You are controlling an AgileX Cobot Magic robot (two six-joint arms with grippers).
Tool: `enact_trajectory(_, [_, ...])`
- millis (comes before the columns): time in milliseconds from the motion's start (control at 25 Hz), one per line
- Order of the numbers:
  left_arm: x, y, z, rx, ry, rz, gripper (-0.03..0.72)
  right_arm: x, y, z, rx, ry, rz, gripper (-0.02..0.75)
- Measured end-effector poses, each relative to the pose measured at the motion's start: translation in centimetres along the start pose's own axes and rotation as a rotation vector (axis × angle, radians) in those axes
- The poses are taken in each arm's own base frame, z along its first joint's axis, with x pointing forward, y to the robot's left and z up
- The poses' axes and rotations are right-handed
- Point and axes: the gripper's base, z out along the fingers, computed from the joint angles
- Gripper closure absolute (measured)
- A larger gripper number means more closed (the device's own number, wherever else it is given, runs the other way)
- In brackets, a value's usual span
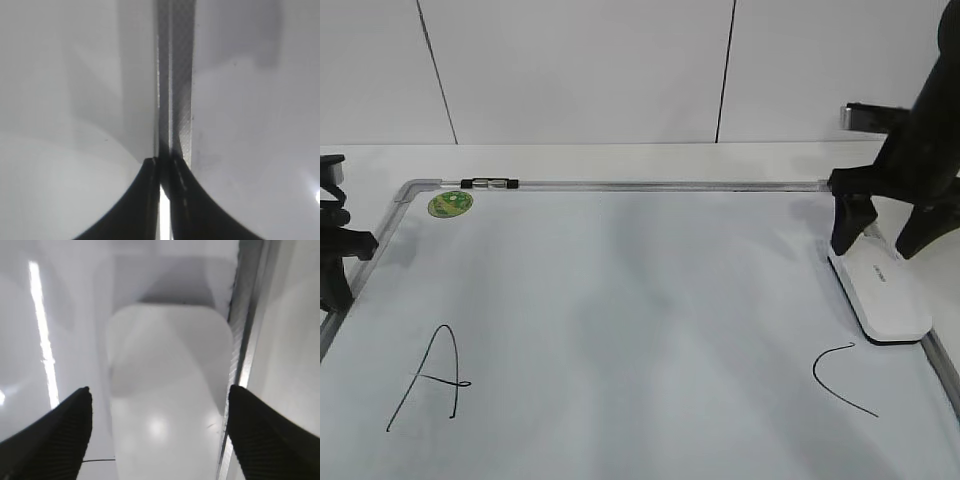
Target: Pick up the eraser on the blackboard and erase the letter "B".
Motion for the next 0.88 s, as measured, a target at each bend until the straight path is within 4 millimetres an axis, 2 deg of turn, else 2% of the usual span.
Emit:
enact_trajectory(200, [0.0,0.0,0.0,0.0,0.0,0.0,0.662,0.3,0.3,-2.4,0.001,-0.061,0.0,0.092])
enact_trajectory(360, [0.0,0.0,0.0,0.0,0.0,0.0,0.65,1.4,0.8,-5.7,0.0,-0.141,0.008,0.101])
enact_trajectory(440, [0.0,0.0,0.0,0.0,0.0,0.004,0.619,2.1,1.0,-7.3,0.0,-0.182,0.006,0.11])
enact_trajectory(600, [0.0,0.1,0.0,-0.009,0.001,0.015,0.471,3.6,1.5,-10.4,-0.007,-0.265,-0.001,0.126])
enact_trajectory(680, [0.0,0.1,0.0,-0.009,0.003,0.015,0.42,4.4,1.8,-11.8,-0.009,-0.302,-0.007,0.134])
enact_trajectory(880, [0.3,0.0,-1.0,-0.008,0.001,0.021,0.391,6.6,2.1,-14.1,-0.012,-0.36,-0.014,0.143])
